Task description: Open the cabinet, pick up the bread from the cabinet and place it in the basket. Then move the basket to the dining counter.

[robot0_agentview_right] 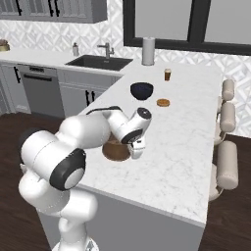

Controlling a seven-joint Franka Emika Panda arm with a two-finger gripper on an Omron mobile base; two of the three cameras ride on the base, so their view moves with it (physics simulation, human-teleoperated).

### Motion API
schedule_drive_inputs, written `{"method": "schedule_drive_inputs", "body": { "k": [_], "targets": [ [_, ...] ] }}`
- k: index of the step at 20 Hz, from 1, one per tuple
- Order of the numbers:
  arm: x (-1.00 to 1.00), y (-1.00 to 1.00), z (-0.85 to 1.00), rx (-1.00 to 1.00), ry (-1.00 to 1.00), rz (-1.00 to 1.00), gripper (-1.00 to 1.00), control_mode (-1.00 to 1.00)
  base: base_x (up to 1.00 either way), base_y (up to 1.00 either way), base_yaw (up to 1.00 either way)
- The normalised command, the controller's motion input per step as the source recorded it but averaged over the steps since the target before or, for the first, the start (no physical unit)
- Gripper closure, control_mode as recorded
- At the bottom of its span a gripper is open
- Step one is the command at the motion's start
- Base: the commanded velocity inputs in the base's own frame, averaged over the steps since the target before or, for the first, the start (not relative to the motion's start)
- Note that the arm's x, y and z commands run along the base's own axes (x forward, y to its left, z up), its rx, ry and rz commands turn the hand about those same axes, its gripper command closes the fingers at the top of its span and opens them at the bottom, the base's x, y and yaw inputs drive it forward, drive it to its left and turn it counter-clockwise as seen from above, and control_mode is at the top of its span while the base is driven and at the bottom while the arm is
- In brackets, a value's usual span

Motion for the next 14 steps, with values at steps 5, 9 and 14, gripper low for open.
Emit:
{"method": "schedule_drive_inputs", "body": {
  "k": [5,9,14],
  "targets": [
    [0.0,0.05,-0.58,0.0,-0.03,0.0,1.0,-1.0,0.0,0.0,0.0],
    [0.0,0.34,-0.56,-0.03,-0.01,0.0,-1.0,-1.0,0.0,0.0,0.0],
    [-0.2,0.19,0.14,-0.03,-0.04,0.01,-1.0,-1.0,0.0,0.0,0.0]
  ]
}}
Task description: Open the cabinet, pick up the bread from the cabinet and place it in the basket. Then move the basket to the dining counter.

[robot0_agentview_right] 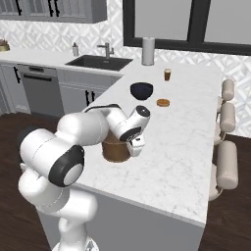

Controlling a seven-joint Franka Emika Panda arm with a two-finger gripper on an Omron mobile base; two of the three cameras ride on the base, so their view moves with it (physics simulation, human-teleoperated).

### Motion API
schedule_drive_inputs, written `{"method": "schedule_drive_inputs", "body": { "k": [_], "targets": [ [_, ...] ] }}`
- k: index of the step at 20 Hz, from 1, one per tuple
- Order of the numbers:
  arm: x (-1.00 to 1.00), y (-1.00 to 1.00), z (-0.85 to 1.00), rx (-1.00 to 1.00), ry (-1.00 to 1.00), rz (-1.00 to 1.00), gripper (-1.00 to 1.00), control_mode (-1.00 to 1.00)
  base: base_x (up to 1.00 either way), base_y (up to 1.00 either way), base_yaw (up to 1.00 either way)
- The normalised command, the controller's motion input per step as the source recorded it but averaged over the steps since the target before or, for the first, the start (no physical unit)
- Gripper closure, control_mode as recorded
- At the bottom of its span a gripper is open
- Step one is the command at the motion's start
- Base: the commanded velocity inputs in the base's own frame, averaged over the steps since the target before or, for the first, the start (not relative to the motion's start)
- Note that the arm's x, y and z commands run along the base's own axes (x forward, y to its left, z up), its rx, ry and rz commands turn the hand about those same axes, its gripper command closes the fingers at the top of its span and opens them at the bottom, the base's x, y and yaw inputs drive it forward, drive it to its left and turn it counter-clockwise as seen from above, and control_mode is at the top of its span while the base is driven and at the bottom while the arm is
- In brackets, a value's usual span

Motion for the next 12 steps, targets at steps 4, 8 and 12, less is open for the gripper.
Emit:
{"method": "schedule_drive_inputs", "body": {
  "k": [4,8,12],
  "targets": [
    [-0.42,0.06,0.49,-0.06,-0.12,0.05,-1.0,-1.0,0.0,0.0,0.0],
    [-0.65,0.05,0.6,-0.08,-0.08,0.09,-1.0,-1.0,0.0,0.0,0.0],
    [-0.99,0.23,0.62,-0.05,-0.27,0.16,-1.0,-1.0,0.0,0.0,0.0]
  ]
}}
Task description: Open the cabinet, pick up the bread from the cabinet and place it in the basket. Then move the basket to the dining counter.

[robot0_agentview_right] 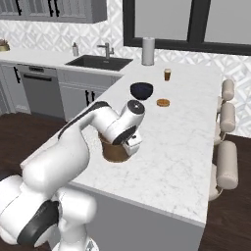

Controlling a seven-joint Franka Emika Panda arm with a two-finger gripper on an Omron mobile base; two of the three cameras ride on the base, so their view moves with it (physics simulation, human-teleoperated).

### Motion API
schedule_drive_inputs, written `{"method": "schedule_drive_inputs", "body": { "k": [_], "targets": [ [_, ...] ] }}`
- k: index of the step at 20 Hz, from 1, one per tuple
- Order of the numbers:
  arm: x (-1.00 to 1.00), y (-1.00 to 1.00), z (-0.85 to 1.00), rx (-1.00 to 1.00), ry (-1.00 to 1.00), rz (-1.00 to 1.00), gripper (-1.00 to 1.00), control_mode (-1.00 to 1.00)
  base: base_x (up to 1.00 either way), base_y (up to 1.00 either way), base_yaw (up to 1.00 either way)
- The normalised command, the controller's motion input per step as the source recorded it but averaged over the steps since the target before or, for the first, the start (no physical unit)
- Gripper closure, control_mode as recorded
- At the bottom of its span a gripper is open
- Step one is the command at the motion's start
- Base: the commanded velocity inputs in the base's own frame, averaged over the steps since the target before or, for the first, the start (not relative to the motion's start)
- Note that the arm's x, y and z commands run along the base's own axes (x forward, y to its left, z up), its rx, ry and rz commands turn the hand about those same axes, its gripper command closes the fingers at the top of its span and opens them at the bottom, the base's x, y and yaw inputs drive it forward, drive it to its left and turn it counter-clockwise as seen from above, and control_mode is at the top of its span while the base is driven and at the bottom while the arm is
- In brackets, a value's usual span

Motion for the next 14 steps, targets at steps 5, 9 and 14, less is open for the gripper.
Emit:
{"method": "schedule_drive_inputs", "body": {
  "k": [5,9,14],
  "targets": [
    [-0.79,0.51,0.86,-0.17,-0.09,0.32,-1.0,-1.0,0.0,0.0,0.0],
    [-0.6,0.88,0.8,-0.07,0.08,0.27,-1.0,-1.0,0.0,0.0,0.0],
    [-0.83,0.49,0.91,-0.04,-0.02,0.21,-1.0,-1.0,0.0,0.0,0.0]
  ]
}}
